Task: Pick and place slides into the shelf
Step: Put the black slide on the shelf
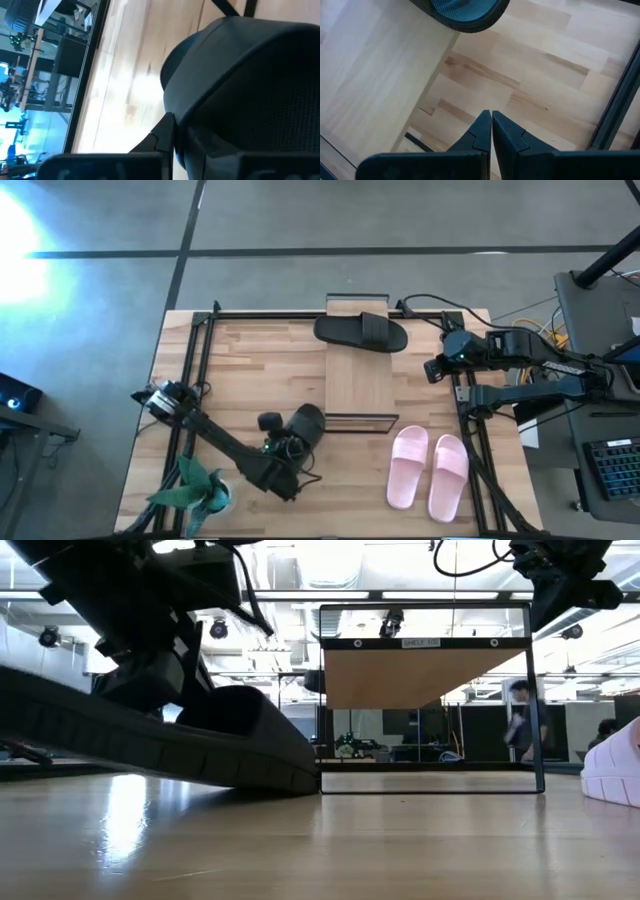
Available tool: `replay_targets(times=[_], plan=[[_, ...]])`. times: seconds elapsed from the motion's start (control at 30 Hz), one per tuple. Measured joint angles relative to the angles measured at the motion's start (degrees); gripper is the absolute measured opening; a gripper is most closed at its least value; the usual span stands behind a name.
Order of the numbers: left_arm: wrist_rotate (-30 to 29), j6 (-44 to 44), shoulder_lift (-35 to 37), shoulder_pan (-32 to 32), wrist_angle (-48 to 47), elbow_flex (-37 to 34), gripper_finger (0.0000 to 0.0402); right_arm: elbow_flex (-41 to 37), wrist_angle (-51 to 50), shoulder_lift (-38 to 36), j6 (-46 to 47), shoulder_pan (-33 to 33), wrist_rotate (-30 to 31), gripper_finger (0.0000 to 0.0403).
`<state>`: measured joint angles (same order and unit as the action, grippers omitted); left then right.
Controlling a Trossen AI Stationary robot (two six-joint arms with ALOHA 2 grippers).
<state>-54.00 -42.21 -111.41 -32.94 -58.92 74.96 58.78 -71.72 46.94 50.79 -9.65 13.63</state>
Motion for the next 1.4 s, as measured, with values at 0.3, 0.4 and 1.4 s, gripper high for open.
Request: replay_targets(times=[0.3,0.4,1.4], plan=[[3.0,0.7,8.6,-1.6,-17.3,0.1,0.0001,0.0,0.1,0.0,0.6,0.0,2.4,0.0008],[-0.7,0.7,13.6,-1.5,-22.3,1.0,0.0001,0.0,0.3,0.0,0.7,0.0,3.0,0.0008],[39.1,98.7,25.6,36.1,52.3,0.1,0.0000,2.5,17.4,-1.1,0.6,0.0,-10.8,0.0008]])
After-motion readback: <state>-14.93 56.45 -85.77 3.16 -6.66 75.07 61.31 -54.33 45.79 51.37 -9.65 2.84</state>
